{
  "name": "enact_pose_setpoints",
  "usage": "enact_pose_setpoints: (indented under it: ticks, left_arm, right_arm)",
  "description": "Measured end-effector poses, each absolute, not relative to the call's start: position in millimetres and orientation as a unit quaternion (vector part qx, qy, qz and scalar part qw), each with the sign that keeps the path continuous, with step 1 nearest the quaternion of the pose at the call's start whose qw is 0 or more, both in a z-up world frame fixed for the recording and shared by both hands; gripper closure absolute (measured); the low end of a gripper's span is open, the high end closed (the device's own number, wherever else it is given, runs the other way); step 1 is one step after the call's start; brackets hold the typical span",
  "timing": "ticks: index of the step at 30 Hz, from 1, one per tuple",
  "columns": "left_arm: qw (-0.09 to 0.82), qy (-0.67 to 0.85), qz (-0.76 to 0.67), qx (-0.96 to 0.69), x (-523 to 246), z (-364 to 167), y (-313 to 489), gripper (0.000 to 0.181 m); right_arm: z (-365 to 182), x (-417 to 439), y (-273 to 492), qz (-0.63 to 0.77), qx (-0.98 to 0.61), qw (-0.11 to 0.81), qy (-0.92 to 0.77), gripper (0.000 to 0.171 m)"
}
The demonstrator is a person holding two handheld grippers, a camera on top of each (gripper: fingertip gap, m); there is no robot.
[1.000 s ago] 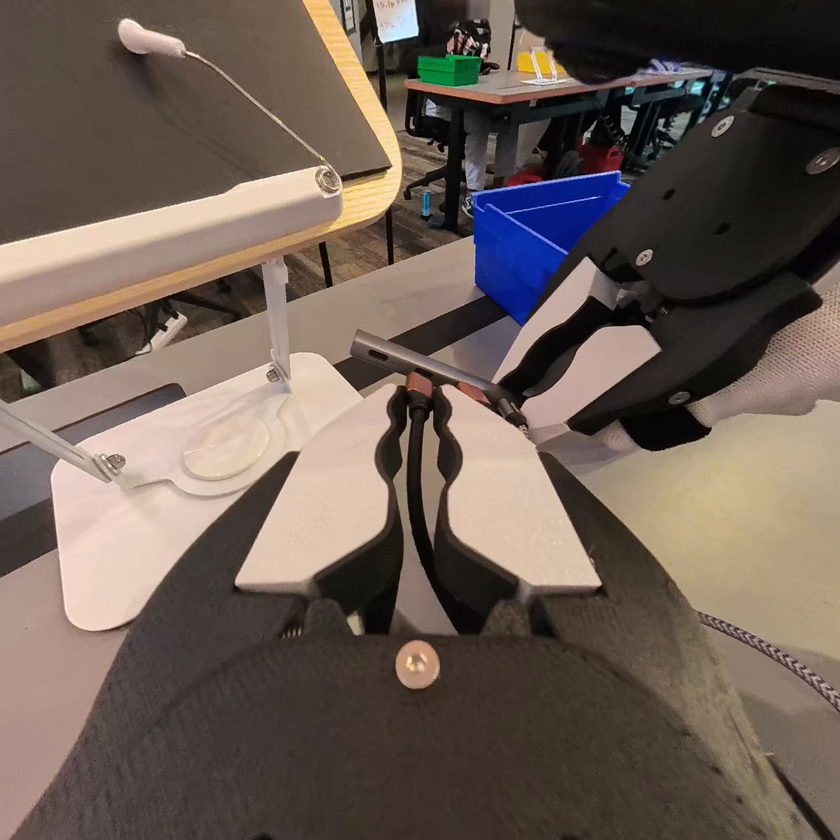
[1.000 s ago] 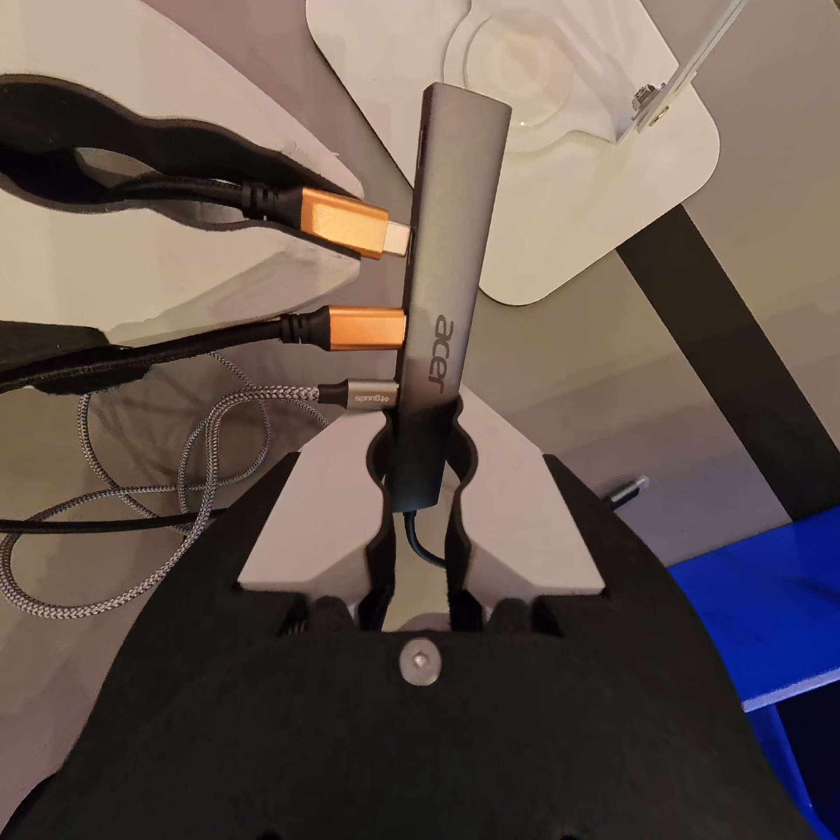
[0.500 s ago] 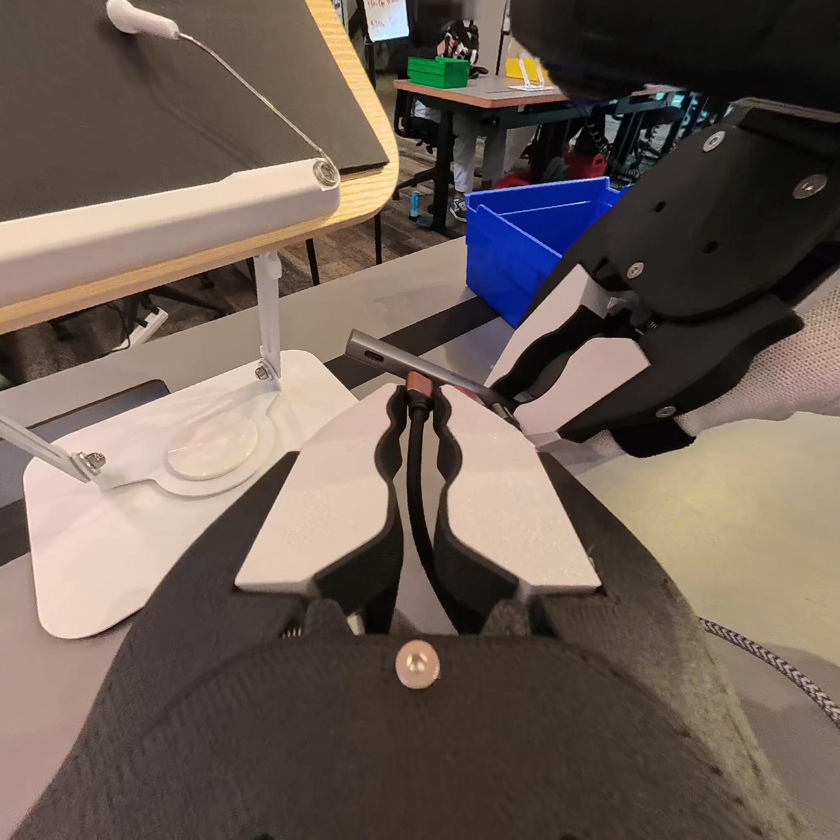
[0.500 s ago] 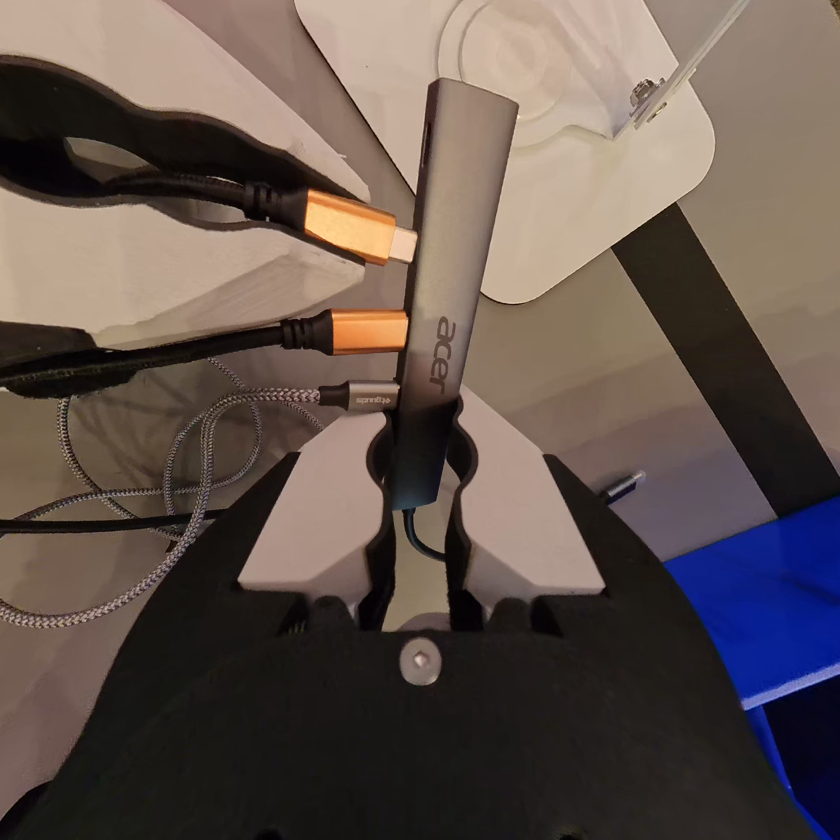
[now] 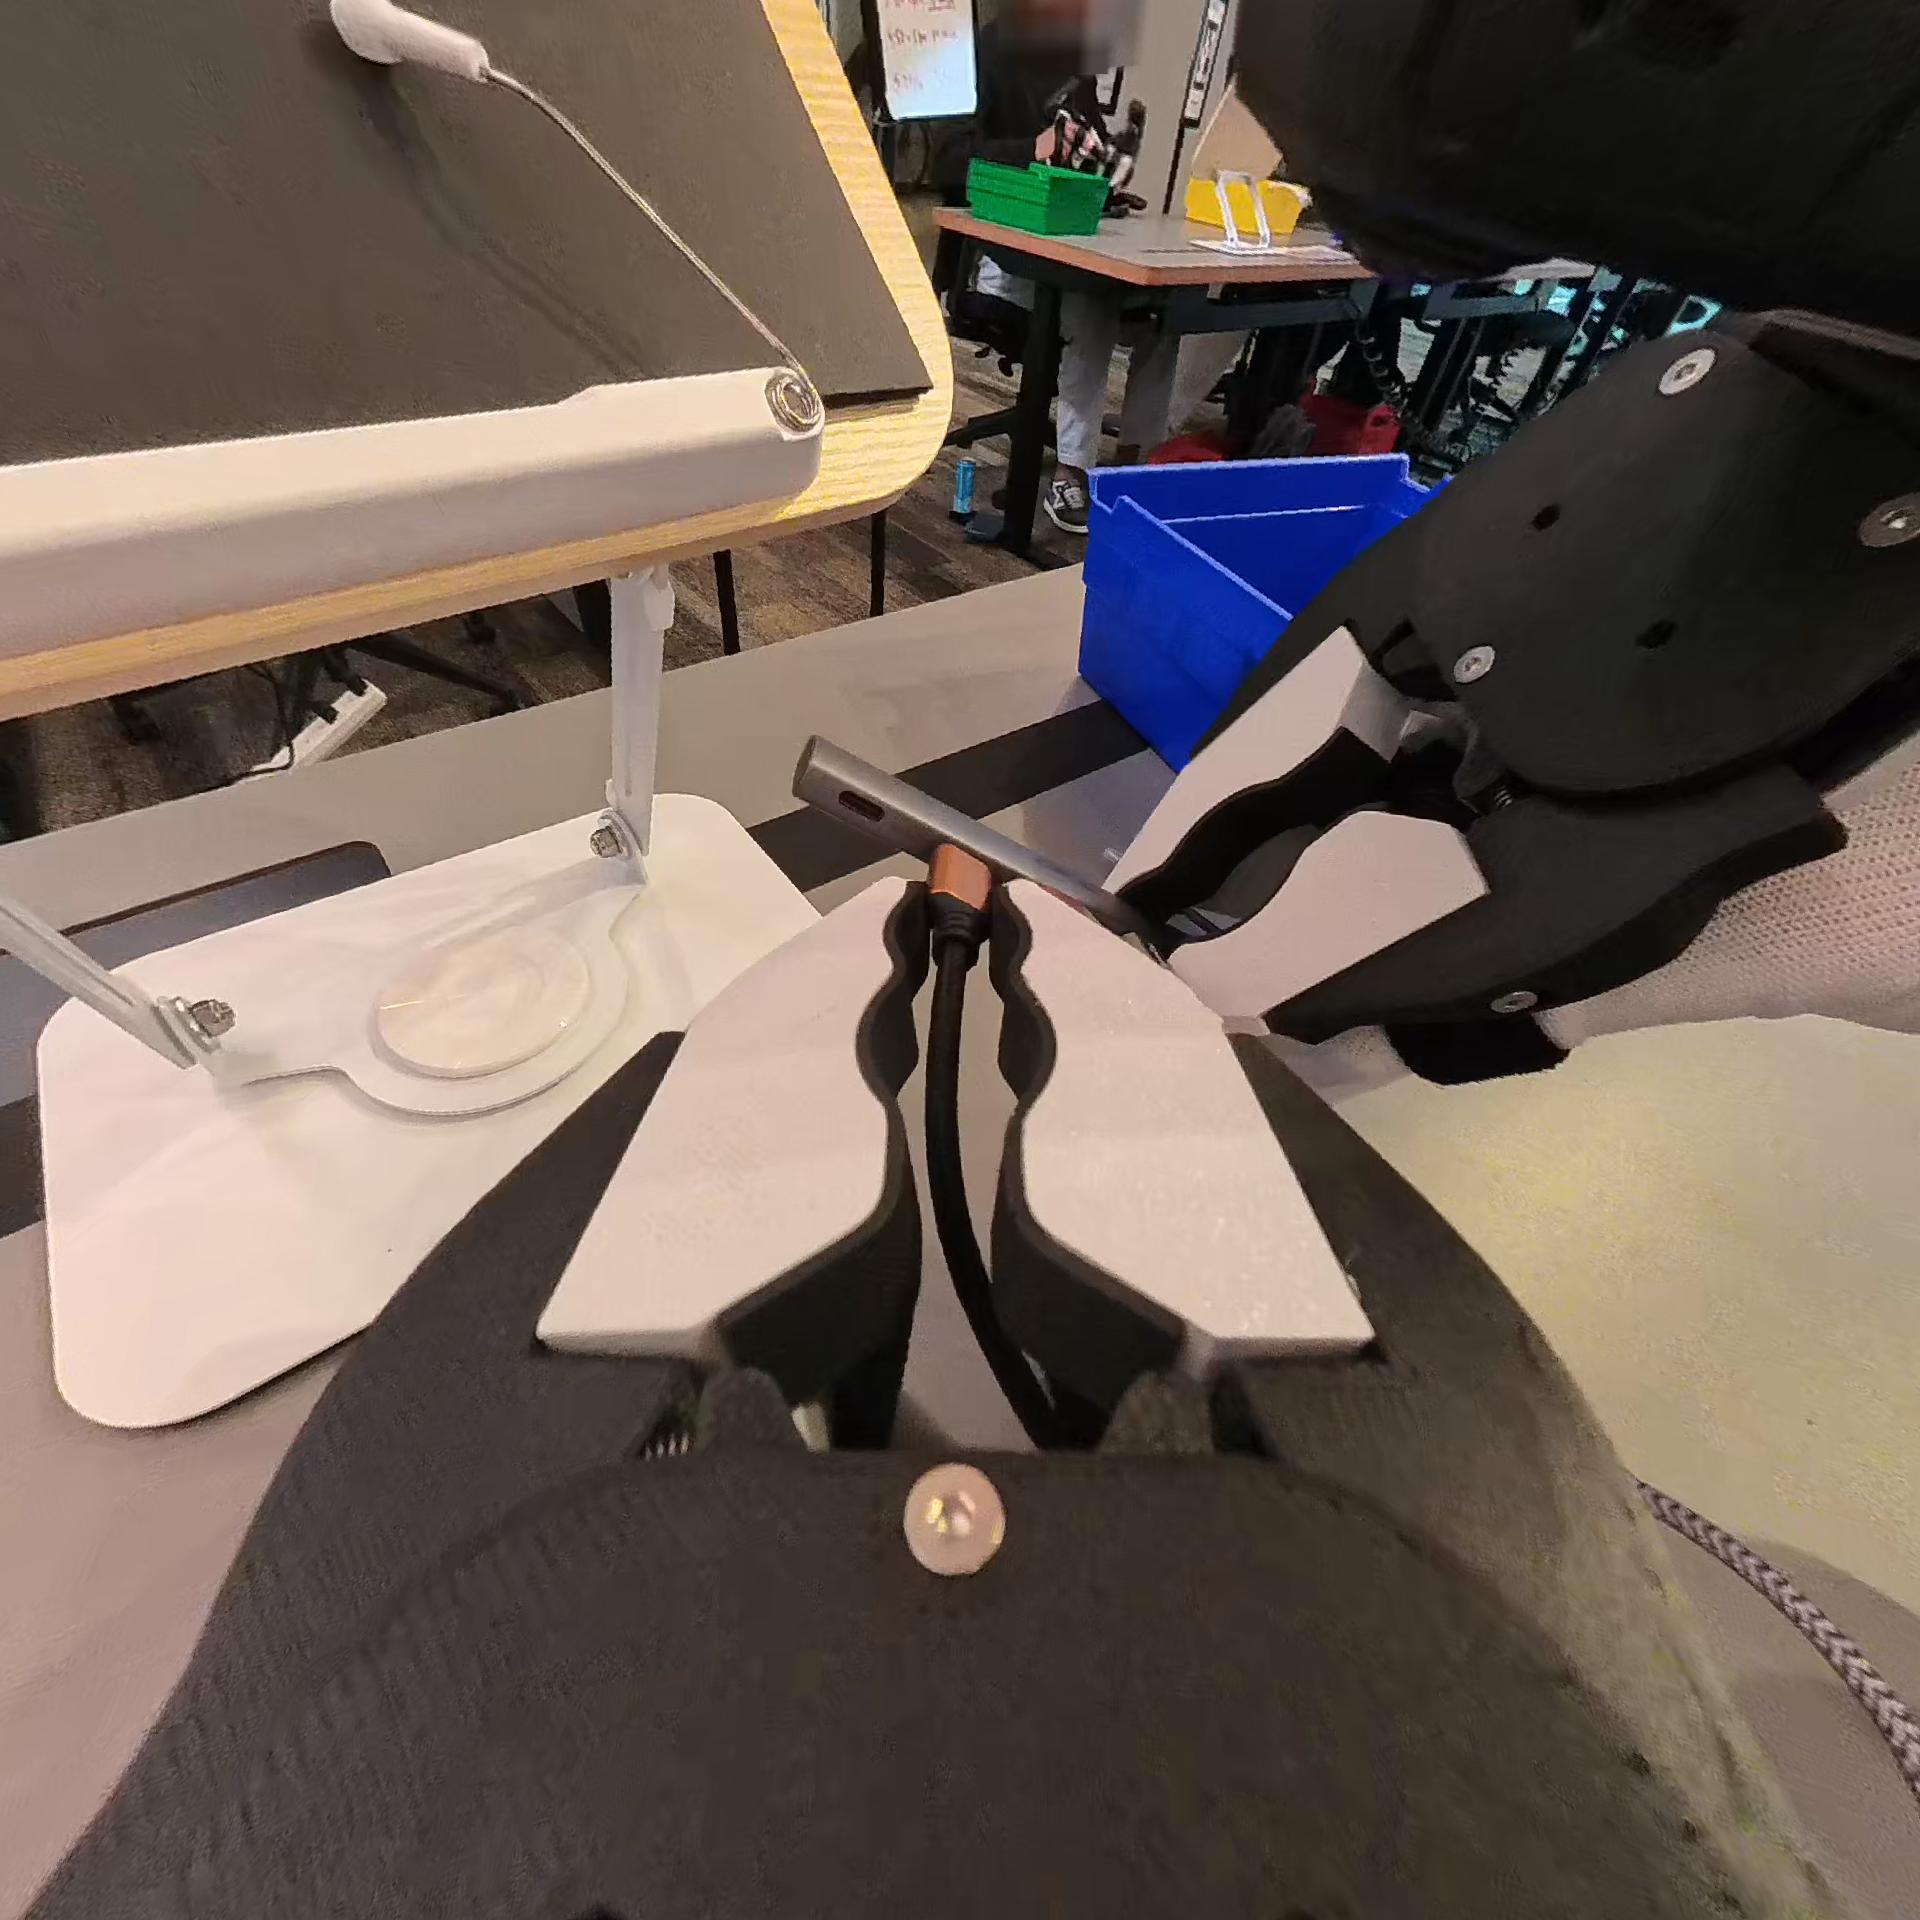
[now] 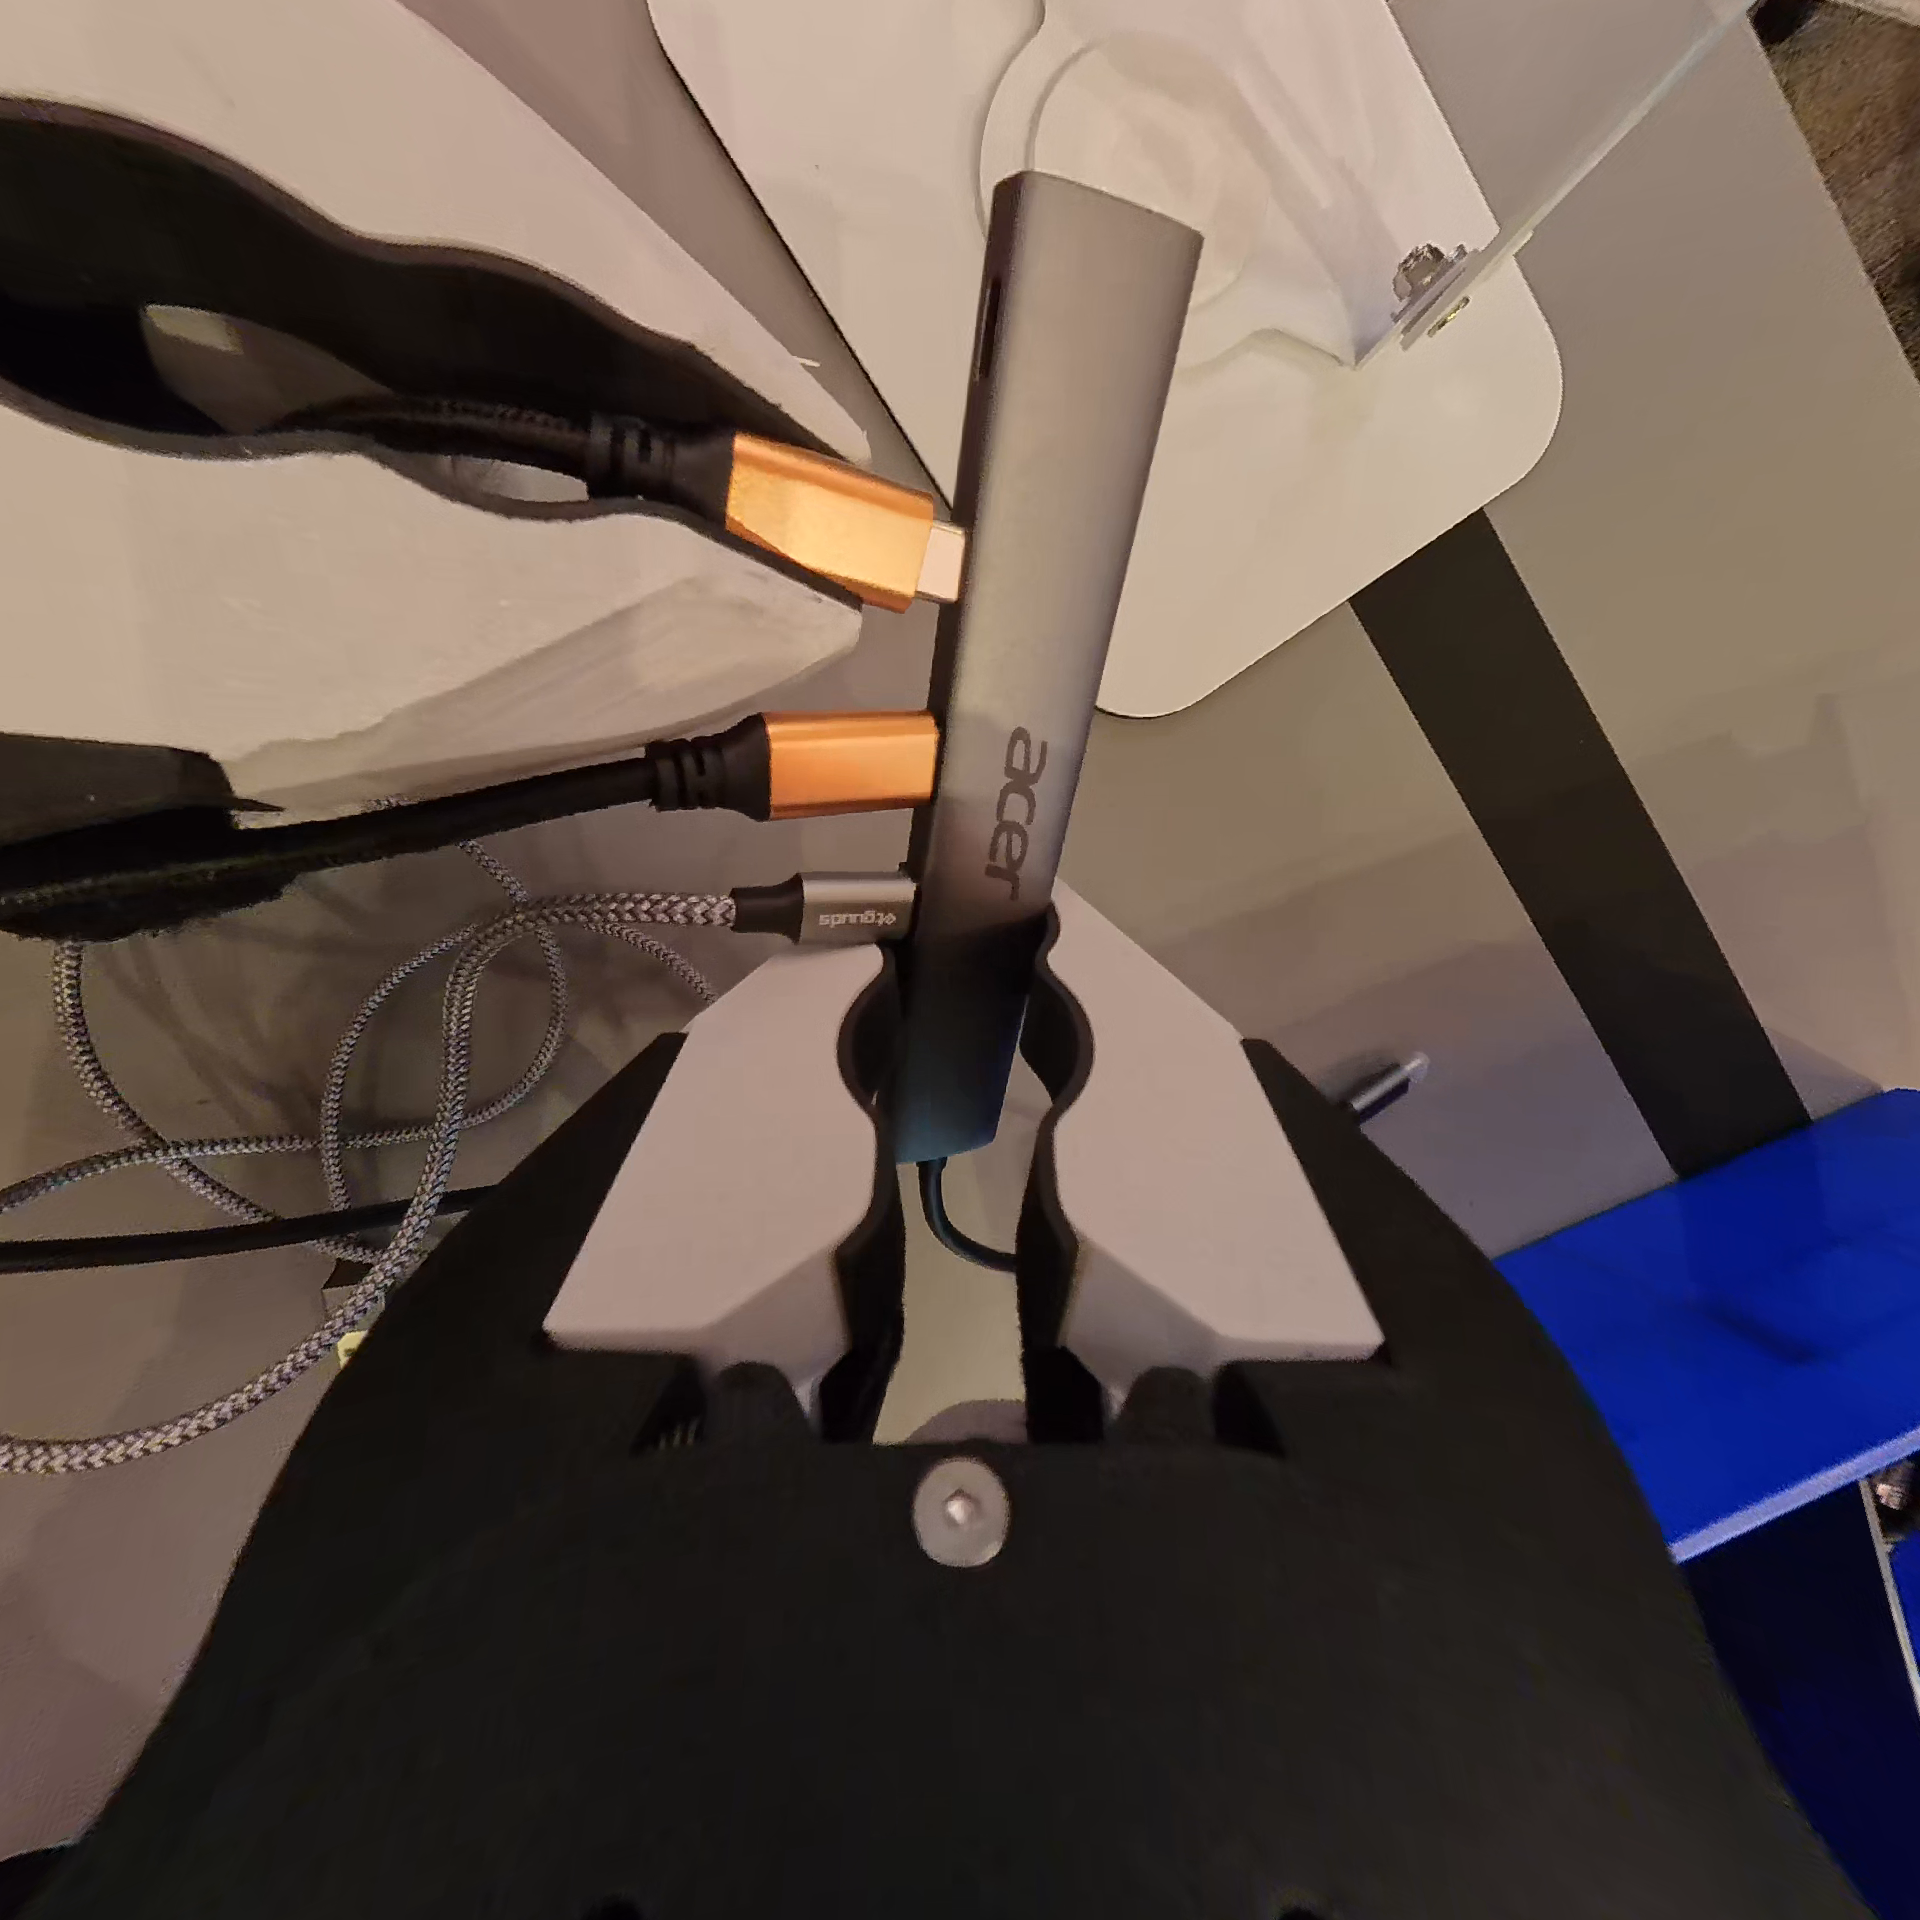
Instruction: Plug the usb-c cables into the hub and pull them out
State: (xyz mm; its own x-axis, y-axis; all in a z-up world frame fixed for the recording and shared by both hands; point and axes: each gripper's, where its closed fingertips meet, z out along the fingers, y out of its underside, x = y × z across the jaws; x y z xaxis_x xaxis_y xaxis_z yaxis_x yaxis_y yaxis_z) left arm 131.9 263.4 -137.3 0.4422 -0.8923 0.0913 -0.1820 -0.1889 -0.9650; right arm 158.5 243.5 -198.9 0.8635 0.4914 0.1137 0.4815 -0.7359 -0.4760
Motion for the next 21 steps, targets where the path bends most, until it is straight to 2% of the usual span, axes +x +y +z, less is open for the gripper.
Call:
enact_pose_setpoints:
  ticks: [21]
  left_arm:
    - [0.517,0.395,-0.345,-0.676,134.6,-135.9,260.7,0.170]
  right_arm:
    - [-198.0,163.2,240.8,-0.011,-0.928,0.246,-0.279,0.156]
